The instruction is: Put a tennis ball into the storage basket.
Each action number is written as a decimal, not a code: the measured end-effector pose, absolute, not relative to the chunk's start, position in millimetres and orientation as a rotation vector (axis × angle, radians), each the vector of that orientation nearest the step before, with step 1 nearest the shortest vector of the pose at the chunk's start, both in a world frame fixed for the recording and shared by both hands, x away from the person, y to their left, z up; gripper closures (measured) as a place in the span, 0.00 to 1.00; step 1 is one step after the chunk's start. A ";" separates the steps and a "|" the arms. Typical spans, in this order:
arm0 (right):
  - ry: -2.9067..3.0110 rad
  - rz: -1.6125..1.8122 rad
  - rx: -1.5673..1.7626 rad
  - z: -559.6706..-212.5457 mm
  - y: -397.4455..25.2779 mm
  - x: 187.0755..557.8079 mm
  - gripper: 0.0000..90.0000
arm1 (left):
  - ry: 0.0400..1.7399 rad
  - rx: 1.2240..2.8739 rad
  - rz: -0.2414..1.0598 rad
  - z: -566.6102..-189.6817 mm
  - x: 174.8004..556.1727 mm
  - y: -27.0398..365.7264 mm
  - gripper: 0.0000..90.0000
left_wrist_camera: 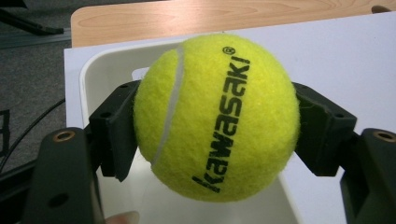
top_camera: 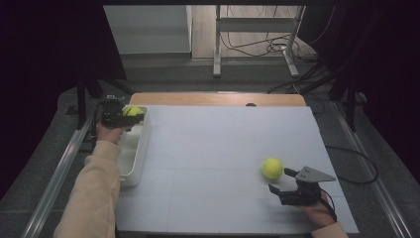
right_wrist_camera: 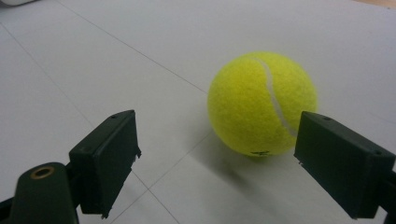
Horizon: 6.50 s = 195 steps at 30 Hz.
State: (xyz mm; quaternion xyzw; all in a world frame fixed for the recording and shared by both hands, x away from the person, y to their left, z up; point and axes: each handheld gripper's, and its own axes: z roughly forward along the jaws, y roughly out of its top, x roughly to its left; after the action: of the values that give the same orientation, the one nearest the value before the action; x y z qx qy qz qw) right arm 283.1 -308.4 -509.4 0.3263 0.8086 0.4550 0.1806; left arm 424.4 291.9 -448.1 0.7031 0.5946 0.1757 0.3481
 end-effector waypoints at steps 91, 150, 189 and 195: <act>2.267 1.286 0.929 -508.0 -310.0 281.2 0.16 | 0.968 1.769 0.264 -431.8 343.1 190.6 0.14; 2.260 1.290 0.934 -507.0 -306.8 285.7 0.16 | 0.844 1.885 0.145 -449.7 351.5 120.8 0.15; 2.261 1.285 0.927 -507.1 -306.7 285.5 0.16 | 0.729 1.972 0.095 -460.2 359.3 59.2 0.16; 2.261 1.283 0.928 -507.2 -306.7 285.7 0.16 | 0.721 1.980 0.086 -461.5 360.6 53.0 0.16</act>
State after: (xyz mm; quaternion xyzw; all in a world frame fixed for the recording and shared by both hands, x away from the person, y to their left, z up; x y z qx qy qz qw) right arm 285.7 -306.7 -507.2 0.3300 0.8043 0.4564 0.1894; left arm 360.6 53.0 -461.5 0.8164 0.2974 0.0354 0.4938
